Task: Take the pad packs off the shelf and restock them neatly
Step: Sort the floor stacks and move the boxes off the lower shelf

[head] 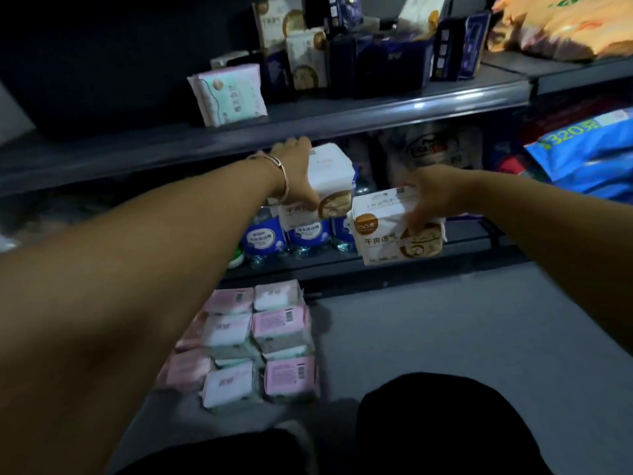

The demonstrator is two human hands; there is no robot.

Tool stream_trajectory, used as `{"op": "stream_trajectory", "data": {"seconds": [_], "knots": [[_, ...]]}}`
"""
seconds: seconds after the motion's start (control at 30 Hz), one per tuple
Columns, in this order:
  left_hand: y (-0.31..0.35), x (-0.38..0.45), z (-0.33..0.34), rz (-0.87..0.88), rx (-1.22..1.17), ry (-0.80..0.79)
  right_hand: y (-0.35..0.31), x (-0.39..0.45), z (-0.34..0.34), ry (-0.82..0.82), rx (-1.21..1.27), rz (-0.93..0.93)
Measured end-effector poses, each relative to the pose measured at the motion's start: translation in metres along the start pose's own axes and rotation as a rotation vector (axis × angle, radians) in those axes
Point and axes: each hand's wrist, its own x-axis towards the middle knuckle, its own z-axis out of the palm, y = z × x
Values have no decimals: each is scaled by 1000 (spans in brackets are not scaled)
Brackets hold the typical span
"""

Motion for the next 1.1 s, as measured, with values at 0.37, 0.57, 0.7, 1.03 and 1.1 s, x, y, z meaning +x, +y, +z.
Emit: {"op": "stream_trajectory", "data": {"seconds": [0.37,0.57,0.7,1.03,1.1], "knots": [[72,53,162,115,92,-317,113,51,85,-27,-221,200],[107,88,266,128,133,-458,188,107,159,-74,-143,209],[109,99,318,112,119,-492,215,131,199,-61,-48,232],[101,116,382,77,51,-513,234,172,256,-196,-66,154],[99,117,384,85,48,-550,235,174,261,-213,-83,156]]}}
